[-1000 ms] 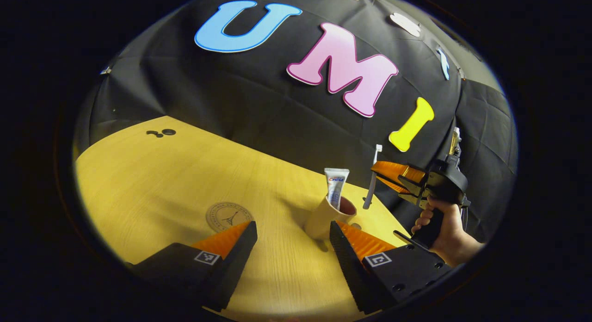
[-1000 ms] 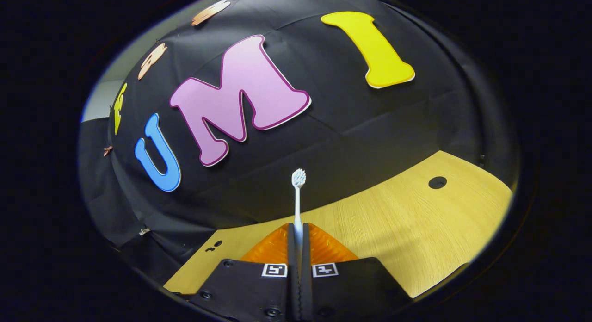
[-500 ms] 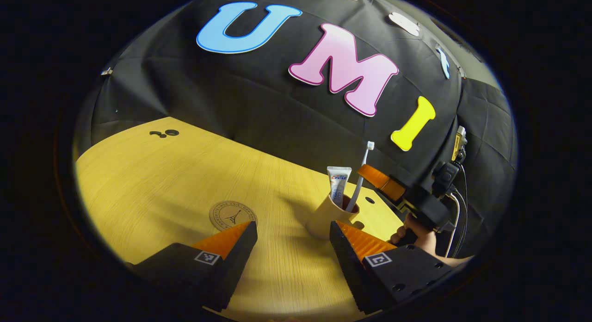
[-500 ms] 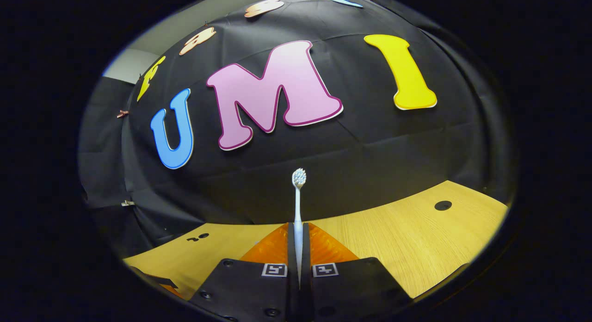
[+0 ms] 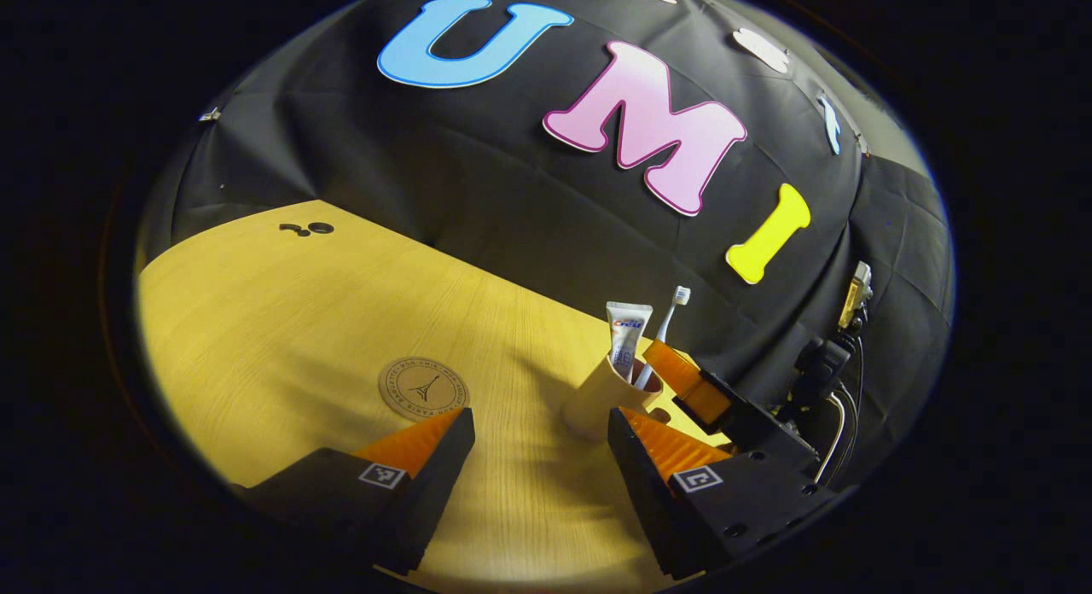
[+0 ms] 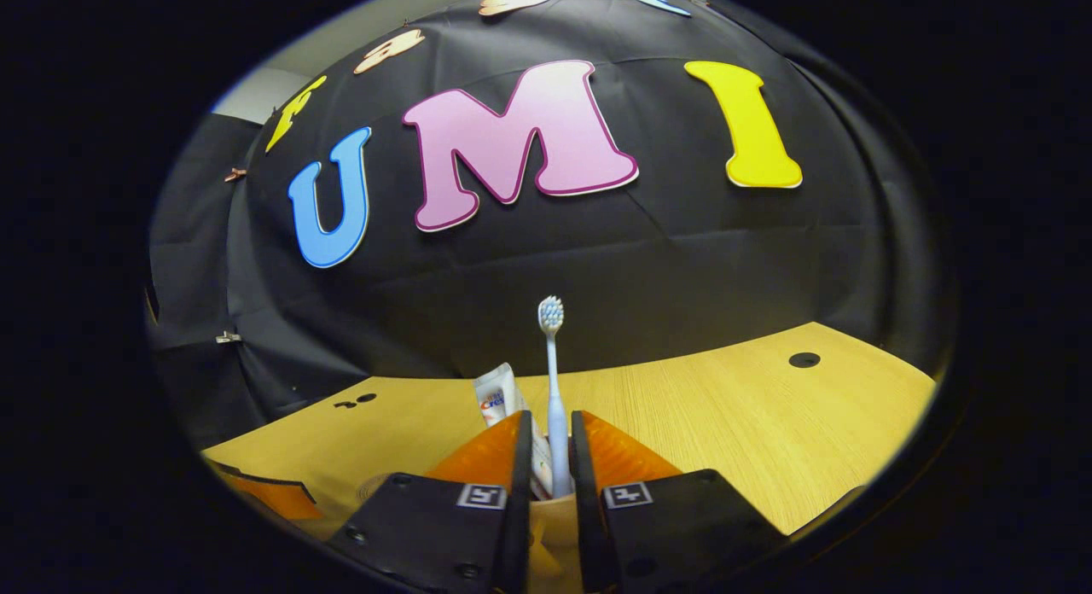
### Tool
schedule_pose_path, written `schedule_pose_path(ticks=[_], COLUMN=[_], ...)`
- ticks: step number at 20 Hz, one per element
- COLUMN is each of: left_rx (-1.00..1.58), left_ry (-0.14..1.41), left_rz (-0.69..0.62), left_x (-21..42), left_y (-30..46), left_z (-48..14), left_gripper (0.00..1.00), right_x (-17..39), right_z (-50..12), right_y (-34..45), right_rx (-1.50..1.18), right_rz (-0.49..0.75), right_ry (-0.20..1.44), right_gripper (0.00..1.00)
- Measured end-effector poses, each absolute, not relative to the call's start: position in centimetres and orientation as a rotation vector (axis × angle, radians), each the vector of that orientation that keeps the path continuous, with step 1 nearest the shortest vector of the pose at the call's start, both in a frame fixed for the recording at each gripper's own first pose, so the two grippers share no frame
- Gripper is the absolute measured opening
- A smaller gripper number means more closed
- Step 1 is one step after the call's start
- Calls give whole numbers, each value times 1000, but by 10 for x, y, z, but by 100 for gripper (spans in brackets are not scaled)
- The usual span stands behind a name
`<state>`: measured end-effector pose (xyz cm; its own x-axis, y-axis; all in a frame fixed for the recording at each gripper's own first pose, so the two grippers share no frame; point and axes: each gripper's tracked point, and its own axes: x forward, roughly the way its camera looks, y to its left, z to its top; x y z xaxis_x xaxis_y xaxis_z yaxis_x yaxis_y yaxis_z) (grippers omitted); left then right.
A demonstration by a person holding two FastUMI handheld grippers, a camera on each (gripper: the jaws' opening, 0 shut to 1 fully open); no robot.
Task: Put the toothbrush and toothpaste on the desktop into the cup, then pick up the cup and place it on the coaster on the desktop.
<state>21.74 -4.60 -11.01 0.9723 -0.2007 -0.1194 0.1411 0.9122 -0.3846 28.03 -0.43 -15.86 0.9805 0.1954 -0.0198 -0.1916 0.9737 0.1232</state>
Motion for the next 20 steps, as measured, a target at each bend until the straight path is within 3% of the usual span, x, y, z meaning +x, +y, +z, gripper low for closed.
schedule_pose_path(ticks=[3,20], left_rx=[-379,-236], left_ry=[165,290], left_rz=[-173,-4], left_x=[211,127], left_y=[-36,3], left_z=[-118,-104], left_gripper=[98,98], right_x=[271,247], right_z=[-162,-144], right_y=[-3,-13], right_rx=[135,71], right_rz=[206,142], right_ry=[69,427], right_gripper=[99,98])
